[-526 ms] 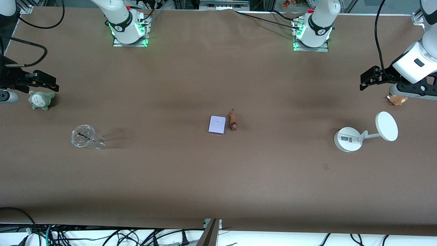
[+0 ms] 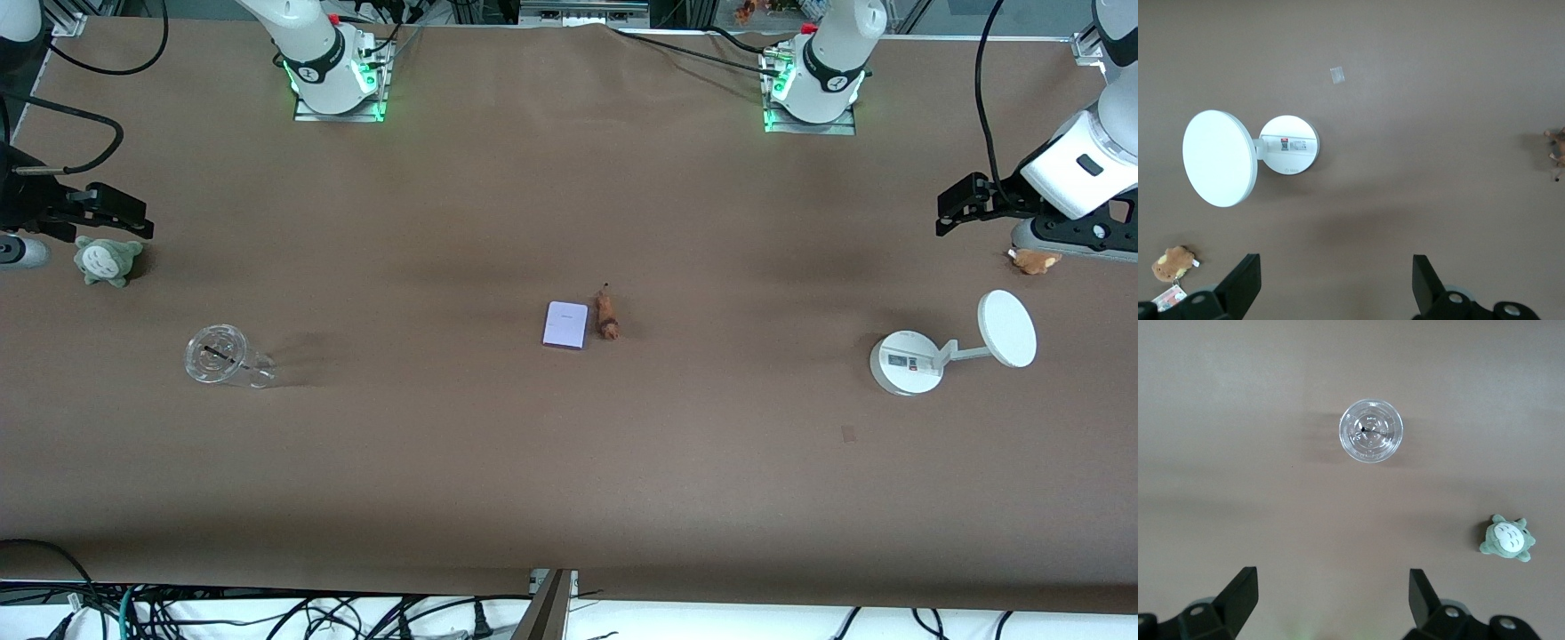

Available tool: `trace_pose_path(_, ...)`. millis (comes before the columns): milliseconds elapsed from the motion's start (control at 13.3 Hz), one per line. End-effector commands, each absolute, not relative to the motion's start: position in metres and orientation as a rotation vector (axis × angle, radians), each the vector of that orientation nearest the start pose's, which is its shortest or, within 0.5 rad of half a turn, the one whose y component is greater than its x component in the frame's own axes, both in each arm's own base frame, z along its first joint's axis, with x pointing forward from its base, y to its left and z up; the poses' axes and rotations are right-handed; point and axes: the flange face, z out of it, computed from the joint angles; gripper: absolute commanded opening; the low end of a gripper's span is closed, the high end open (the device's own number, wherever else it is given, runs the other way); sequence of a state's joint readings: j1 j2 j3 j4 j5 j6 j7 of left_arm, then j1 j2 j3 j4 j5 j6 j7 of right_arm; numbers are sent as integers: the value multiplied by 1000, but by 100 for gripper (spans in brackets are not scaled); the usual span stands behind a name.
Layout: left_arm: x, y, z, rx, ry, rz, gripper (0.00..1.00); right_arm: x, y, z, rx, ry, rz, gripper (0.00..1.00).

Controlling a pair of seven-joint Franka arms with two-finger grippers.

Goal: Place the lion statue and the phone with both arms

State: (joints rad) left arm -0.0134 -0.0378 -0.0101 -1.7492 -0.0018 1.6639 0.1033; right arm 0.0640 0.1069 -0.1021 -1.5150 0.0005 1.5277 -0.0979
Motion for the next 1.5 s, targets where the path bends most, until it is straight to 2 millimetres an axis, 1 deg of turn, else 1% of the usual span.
trace_pose_path(0,547,-18,569,-3131,241,130,100,581,-21,593,-3147,-89,153,100)
trace_pose_path(75,549,-24,560,-3130,260,171,100,581,-21,593,-3147,-89,153,100)
trace_pose_path(150,549,-34,548,-3124,290,247,100,581,-22,593,-3147,-87,153,100)
trace_pose_path(225,547,-49,544,-3142,328,264,100,581,-24,593,-3147,-82,153,100)
trace_pose_path(301,550,-65,535,-3186,325,290,100,581,-27,593,-3147,-75,151,100)
trace_pose_path(376,553,-84,524,-3219,328,325,100,581,-28,593,-3146,-70,148,100)
trace_pose_path(451,558,-101,507,-3233,325,337,100,581,-30,593,-3146,-65,148,100)
trace_pose_path(526,563,-131,494,-3232,344,301,100,581,-31,593,-3146,-63,148,100)
trace_pose_path(601,571,-159,477,-3246,280,263,100,582,-32,593,-3146,-63,146,100)
trace_pose_path(676,579,-183,455,-3263,225,254,100,582,-32,593,-3146,-63,146,100)
trace_pose_path(751,582,-215,435,-3280,223,226,100,582,-32,593,-3146,-63,146,100)
trace_pose_path(977,580,-289,377,-3312,159,142,100,582,-33,591,-3146,-68,148,100)
trace_pose_path(1127,585,-309,353,-3319,99,45,100,584,-33,588,-3146,-73,153,100)
trace_pose_path(1202,584,-321,338,-3330,93,22,100,584,-33,588,-3144,-70,153,100)
trace_pose_path(1277,583,-331,314,-3339,81,40,100,587,-32,581,-3146,-73,172,100)
trace_pose_path(1353,581,-345,303,-3359,57,7,100,589,-30,576,-3144,-77,184,100)
trace_pose_path(1428,575,-360,290,-3372,-7,0,100,591,-28,575,-3147,-85,177,100)
